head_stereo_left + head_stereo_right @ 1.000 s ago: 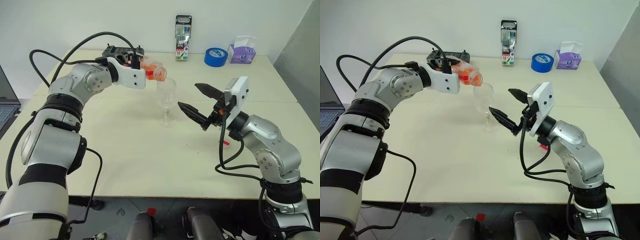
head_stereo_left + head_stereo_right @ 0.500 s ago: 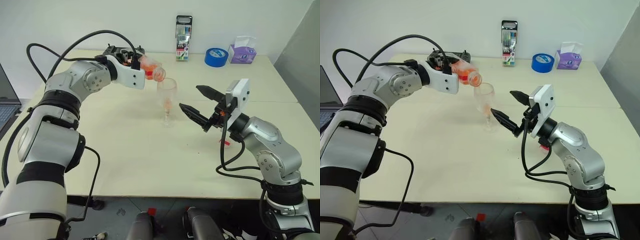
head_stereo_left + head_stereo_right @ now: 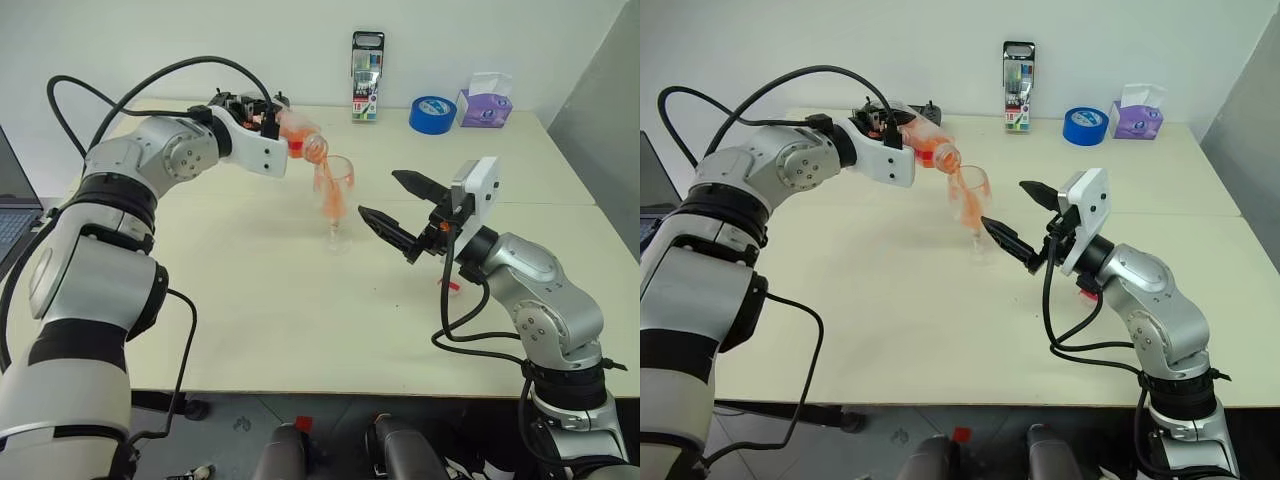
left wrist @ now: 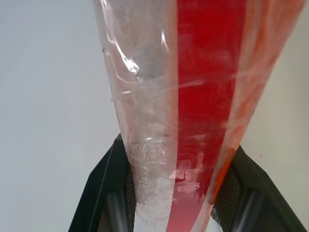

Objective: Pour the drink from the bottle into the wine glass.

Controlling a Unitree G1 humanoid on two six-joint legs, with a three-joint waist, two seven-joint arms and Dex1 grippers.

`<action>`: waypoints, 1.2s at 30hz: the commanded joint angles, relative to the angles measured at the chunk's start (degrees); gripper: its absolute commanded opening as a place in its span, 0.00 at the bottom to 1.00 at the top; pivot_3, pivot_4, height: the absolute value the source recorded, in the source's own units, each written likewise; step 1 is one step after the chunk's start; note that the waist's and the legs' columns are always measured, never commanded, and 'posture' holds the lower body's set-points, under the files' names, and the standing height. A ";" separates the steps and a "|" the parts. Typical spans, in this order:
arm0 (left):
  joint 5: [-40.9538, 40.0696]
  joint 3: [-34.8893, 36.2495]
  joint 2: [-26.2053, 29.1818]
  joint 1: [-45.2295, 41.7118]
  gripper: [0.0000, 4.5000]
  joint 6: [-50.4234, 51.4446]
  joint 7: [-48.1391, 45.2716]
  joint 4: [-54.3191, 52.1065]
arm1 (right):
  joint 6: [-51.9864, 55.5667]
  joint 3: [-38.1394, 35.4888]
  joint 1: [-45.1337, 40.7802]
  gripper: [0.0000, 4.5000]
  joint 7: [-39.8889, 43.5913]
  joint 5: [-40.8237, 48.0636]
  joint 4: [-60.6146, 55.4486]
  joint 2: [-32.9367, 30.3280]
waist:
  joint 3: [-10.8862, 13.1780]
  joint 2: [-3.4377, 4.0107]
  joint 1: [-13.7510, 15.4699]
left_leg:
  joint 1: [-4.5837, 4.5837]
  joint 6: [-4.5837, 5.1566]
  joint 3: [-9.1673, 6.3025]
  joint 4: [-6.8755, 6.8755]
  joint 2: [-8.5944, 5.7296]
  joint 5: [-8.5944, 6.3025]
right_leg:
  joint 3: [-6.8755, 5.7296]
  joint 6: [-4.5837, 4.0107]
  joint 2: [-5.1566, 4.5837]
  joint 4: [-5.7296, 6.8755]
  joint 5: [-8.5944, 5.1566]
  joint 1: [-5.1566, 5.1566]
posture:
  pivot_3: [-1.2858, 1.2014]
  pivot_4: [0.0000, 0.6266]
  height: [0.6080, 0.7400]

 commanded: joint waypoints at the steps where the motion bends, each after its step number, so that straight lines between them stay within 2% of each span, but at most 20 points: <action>1: 0.10 0.11 1.09 -3.27 0.37 -0.21 1.89 -0.20 | -0.30 -0.63 -0.84 1.00 -0.36 0.27 -2.66 -0.17 | 0.00 0.00 0.00 | 0.00 0.00 0.00 0.00 0.00 0.00 | 0.00 0.00 0.00 0.00 0.00 0.00 | 0.52 0.24 1.00; 36: 1.27 -1.66 -0.55 -5.44 0.37 1.02 4.06 1.59 | -0.09 -0.59 -0.01 1.00 -1.19 0.09 -3.71 -0.72 | 0.00 0.00 -0.01 | 0.02 0.03 0.00 0.03 -0.02 0.02 | 0.00 0.00 -0.01 0.05 0.00 0.00 | 0.52 0.24 1.00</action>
